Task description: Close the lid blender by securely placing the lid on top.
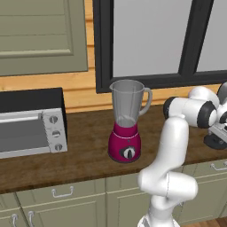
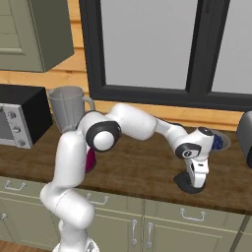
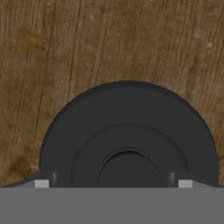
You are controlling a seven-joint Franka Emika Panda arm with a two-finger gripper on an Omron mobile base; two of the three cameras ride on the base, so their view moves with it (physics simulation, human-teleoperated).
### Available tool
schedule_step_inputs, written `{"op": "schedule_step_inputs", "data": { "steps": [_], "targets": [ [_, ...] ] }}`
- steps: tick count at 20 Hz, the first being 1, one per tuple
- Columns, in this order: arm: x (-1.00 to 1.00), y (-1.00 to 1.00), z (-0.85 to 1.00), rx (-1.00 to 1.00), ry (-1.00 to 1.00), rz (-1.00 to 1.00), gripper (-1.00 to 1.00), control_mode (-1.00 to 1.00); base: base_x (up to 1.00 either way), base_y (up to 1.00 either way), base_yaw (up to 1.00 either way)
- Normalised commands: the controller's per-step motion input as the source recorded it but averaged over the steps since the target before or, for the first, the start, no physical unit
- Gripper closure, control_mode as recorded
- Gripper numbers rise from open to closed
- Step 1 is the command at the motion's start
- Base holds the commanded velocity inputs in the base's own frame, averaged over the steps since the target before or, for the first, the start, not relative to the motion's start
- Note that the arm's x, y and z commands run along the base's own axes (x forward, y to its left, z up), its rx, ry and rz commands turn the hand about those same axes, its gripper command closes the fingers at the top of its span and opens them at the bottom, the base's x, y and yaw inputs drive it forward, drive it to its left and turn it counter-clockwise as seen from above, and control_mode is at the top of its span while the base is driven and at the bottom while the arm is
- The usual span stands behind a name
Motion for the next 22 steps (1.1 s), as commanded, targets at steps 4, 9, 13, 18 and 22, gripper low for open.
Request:
{"op": "schedule_step_inputs", "data": {
  "steps": [4,9,13,18,22],
  "targets": [
    [0.00,0.00,-0.69,0.00,-0.02,0.00,1.00,-1.00,0.00,0.00,0.00],
    [-0.01,0.00,-0.79,0.00,-0.04,0.00,1.00,-1.00,0.00,0.00,0.00],
    [-0.11,0.00,-0.79,0.01,-0.09,0.00,1.00,-1.00,0.00,0.00,0.00],
    [-0.23,0.00,-0.69,0.02,-0.15,0.00,1.00,-1.00,0.00,0.00,0.00],
    [-0.01,0.07,-0.91,-0.01,-0.01,0.00,1.00,-1.00,0.00,0.00,0.00]
  ]
}}
